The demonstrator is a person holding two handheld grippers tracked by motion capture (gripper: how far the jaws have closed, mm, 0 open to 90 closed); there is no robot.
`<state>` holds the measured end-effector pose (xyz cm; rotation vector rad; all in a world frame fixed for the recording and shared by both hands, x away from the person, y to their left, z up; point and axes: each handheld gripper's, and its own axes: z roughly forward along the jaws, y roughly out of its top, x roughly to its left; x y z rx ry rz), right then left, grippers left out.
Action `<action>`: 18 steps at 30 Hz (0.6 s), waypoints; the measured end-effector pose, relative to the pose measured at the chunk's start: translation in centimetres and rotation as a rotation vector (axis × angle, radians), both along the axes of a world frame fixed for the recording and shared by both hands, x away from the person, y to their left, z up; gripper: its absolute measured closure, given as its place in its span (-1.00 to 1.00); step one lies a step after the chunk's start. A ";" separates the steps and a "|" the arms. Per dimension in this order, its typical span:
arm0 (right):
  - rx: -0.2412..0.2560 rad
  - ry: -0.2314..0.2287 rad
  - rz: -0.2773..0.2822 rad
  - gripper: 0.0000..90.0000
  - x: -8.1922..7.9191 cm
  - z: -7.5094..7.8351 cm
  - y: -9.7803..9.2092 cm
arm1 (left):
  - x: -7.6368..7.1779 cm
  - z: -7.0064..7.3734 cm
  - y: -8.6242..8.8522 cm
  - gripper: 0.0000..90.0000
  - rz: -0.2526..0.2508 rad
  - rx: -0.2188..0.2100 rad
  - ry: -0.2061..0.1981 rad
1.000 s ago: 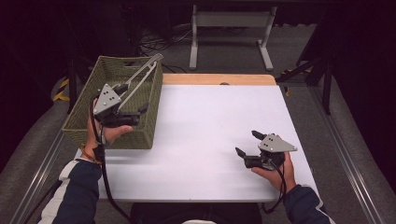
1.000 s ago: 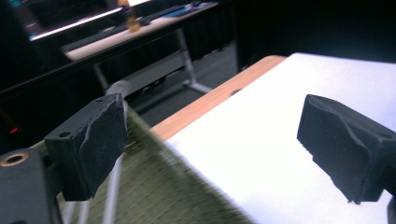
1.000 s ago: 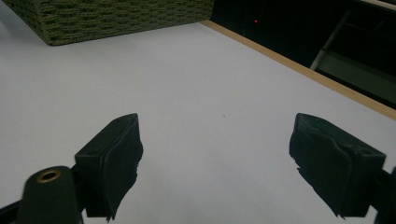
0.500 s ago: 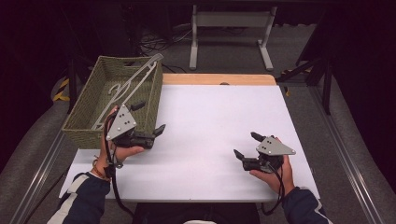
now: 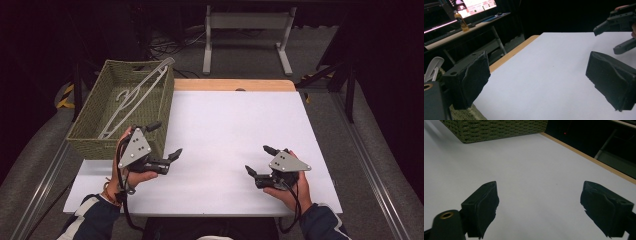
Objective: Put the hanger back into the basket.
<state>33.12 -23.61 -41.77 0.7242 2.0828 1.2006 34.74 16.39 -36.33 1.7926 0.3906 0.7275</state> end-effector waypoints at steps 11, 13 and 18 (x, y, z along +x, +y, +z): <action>-0.013 -0.008 0.009 -0.70 -0.5 -0.4 0.8 | -1.5 -2.1 0.3 -0.85 -0.010 0.035 0.021; -0.009 -0.008 0.012 -0.70 -0.6 -0.4 0.9 | -1.7 -2.4 0.3 -0.85 -0.011 0.038 0.026; -0.015 -0.009 0.023 -0.71 -1.0 -0.7 1.1 | -2.3 -3.8 0.2 -0.85 -0.016 0.072 0.061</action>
